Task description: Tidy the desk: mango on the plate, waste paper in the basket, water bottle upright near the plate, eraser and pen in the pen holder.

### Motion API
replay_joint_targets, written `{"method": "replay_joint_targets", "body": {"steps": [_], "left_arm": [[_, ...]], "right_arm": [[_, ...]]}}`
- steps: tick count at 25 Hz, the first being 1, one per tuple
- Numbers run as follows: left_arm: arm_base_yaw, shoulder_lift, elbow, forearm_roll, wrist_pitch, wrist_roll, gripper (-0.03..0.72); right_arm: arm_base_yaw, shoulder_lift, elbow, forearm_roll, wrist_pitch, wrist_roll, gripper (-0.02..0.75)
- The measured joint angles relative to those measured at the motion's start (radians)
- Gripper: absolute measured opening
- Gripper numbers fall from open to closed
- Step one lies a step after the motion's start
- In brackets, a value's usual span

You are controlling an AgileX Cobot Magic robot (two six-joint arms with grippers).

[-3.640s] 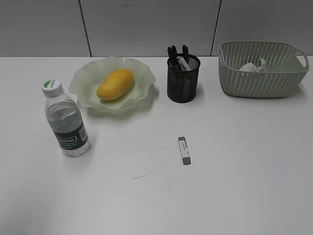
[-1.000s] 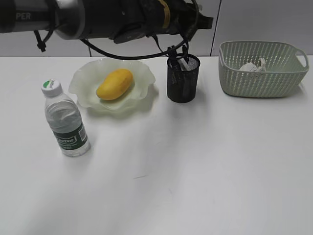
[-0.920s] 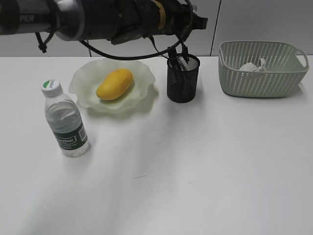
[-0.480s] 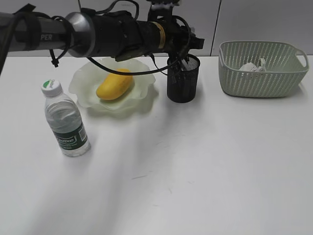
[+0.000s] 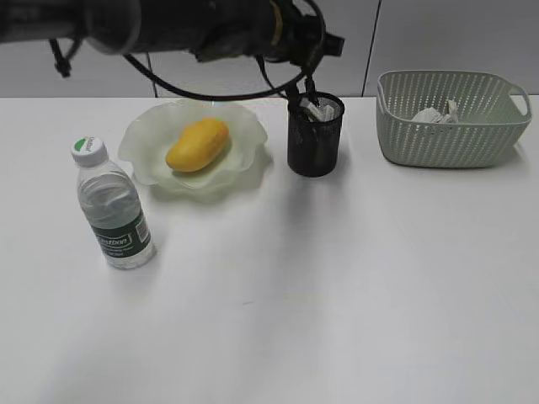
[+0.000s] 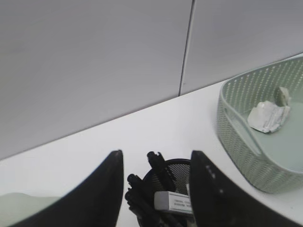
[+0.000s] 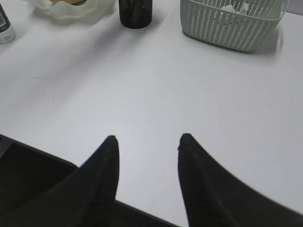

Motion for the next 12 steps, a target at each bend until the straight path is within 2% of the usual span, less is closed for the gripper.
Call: {"method": "replay_joint_targets", "body": {"steps": [3, 6, 12], "left_arm": [[-0.044, -0.165, 0.101, -0.093, 0.047, 0.172, 0.334], [-0.057, -0.374, 0.288, -0.181, 0.094, 0.285, 0.330], [-0.056, -0.909, 0.794, -0.268, 0.227, 0.338, 0.337]], "right_arm": [[0.000, 0.000, 0.000, 0.000, 0.000, 0.000, 0.339], [0.000, 0.000, 0.000, 0.000, 0.000, 0.000, 0.339], [0.000, 0.000, 0.000, 0.000, 0.000, 0.000, 0.339]]}}
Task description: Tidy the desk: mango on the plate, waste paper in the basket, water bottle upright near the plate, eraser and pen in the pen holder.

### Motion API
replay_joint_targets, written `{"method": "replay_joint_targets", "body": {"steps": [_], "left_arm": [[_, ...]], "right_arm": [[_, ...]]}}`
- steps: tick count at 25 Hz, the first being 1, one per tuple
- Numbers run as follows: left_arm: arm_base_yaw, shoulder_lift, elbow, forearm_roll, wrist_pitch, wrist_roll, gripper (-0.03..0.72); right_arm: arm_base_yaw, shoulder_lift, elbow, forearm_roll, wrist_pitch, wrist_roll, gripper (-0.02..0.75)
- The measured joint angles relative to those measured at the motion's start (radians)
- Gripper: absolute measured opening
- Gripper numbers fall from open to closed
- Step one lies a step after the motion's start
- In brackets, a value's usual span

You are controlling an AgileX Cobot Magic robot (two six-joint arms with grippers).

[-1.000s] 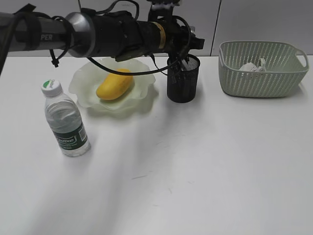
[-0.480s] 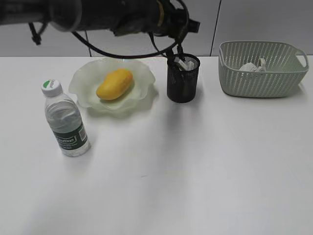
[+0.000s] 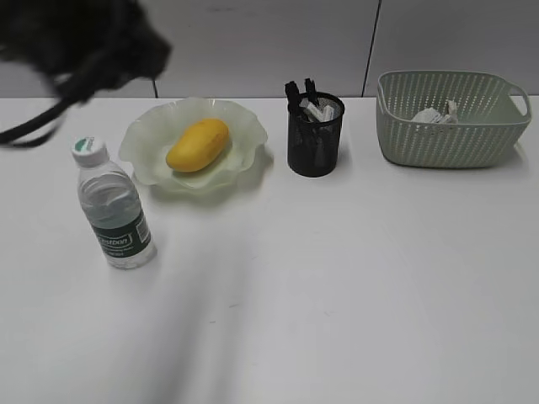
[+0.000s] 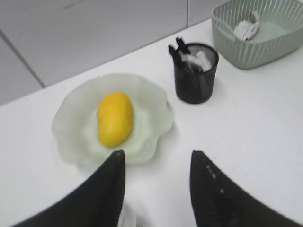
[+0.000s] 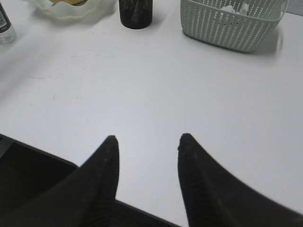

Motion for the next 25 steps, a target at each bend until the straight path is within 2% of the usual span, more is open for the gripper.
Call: {"method": "replay_joint_targets", "body": {"steps": [2, 5, 11, 16, 20, 25], "left_arm": [[0.000, -0.202, 0.130, -0.028, 0.077, 0.017, 0.360], [0.000, -0.509, 0.264, -0.124, 0.201, 0.113, 0.413], [0.000, -0.901, 0.315, -0.336, 0.526, 0.353, 0.445], [0.000, -1.107, 0.321, -0.457, 0.665, 0.461, 0.440], [0.000, -1.218, 0.372, -0.485, 0.688, 0.469, 0.435], [0.000, -1.224, 0.413, -0.495, 0.626, 0.472, 0.434]], "right_arm": [[0.000, 0.000, 0.000, 0.000, 0.000, 0.000, 0.339], [0.000, 0.000, 0.000, 0.000, 0.000, 0.000, 0.339], [0.000, 0.000, 0.000, 0.000, 0.000, 0.000, 0.339], [0.000, 0.000, 0.000, 0.000, 0.000, 0.000, 0.339], [0.000, 0.000, 0.000, 0.000, 0.000, 0.000, 0.339], [0.000, 0.000, 0.000, 0.000, -0.001, 0.000, 0.339]]}}
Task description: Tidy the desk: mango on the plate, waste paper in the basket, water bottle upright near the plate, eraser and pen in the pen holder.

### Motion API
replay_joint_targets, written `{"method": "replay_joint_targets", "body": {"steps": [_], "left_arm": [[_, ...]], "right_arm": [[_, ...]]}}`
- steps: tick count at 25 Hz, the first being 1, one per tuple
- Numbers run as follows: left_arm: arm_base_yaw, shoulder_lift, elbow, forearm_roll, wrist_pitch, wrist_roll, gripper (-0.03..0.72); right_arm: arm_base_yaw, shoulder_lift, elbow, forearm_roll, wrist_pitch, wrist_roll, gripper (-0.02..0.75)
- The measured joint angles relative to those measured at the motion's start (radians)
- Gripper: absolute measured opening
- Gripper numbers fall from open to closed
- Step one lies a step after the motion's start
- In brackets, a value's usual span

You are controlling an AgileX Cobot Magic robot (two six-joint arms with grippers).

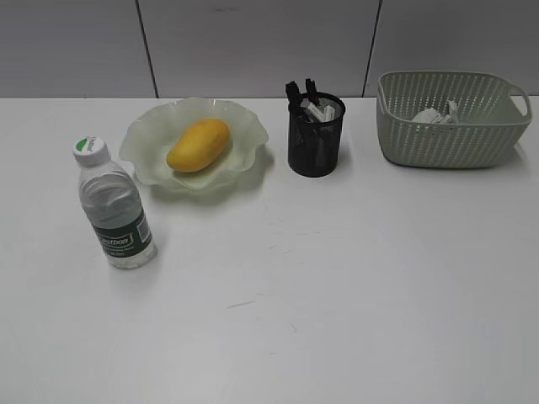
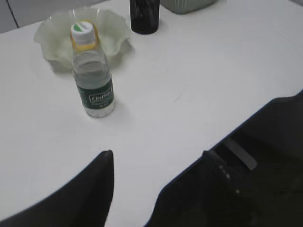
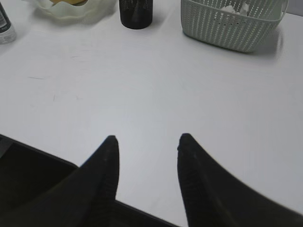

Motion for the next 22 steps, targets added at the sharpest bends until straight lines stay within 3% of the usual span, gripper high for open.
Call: {"method": "replay_joint_targets", "body": {"steps": [4, 15, 18, 22], "left_arm": [[0.000, 0.000, 0.031, -0.001, -0.084, 0.000, 0.430], [0.015, 0.000, 0.032, -0.002, -0.096, 0.000, 0.400], [0.112, 0.000, 0.032, -0.003, -0.096, 0.000, 0.392], [0.342, 0.000, 0.032, -0.003, -0.096, 0.000, 0.370]], "right_arm": [[0.000, 0.000, 0.000, 0.000, 0.000, 0.000, 0.339], [0.000, 0.000, 0.000, 0.000, 0.000, 0.000, 0.339], [-0.022, 0.000, 0.000, 0.003, 0.000, 0.000, 0.339], [-0.139, 0.000, 0.000, 0.011, 0.000, 0.000, 0.339]]}}
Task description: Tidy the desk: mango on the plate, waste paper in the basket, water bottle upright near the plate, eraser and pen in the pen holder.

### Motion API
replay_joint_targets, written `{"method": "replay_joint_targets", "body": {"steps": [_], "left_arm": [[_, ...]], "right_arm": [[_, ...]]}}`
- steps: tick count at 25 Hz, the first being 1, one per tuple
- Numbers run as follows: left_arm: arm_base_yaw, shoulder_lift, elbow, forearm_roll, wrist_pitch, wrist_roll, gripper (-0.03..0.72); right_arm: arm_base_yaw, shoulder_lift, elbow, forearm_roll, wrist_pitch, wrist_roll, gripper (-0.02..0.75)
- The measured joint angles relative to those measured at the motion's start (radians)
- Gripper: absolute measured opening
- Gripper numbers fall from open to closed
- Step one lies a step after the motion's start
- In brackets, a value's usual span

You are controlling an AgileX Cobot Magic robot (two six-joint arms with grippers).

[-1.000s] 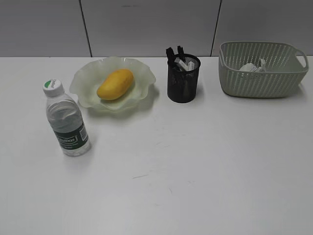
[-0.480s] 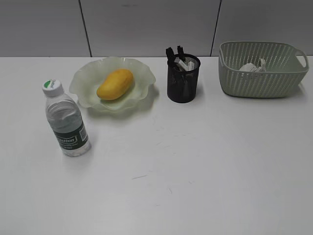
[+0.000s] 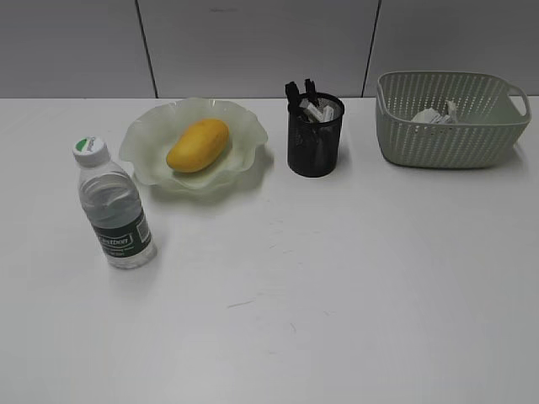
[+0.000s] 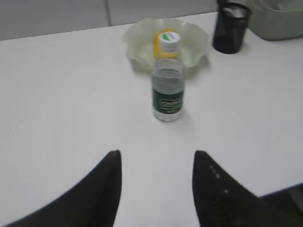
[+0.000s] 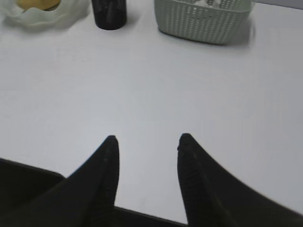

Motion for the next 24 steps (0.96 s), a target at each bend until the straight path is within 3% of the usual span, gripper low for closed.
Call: {"method": "replay_joint_targets", "body": {"steps": [3, 6, 24], "left_arm": [[0.138, 0.000, 0.000, 0.002, 0.000, 0.000, 0.354], [0.209, 0.000, 0.001, 0.004, -0.001, 0.000, 0.344], [0.226, 0.000, 0.001, 0.008, -0.002, 0.000, 0.340]], "right_arm": [[-0.097, 0.000, 0.000, 0.000, 0.000, 0.000, 0.339], [-0.162, -0.021, 0.001, 0.000, 0.000, 0.000, 0.339], [-0.177, -0.025, 0.001, 0.000, 0.000, 0.000, 0.339]]}}
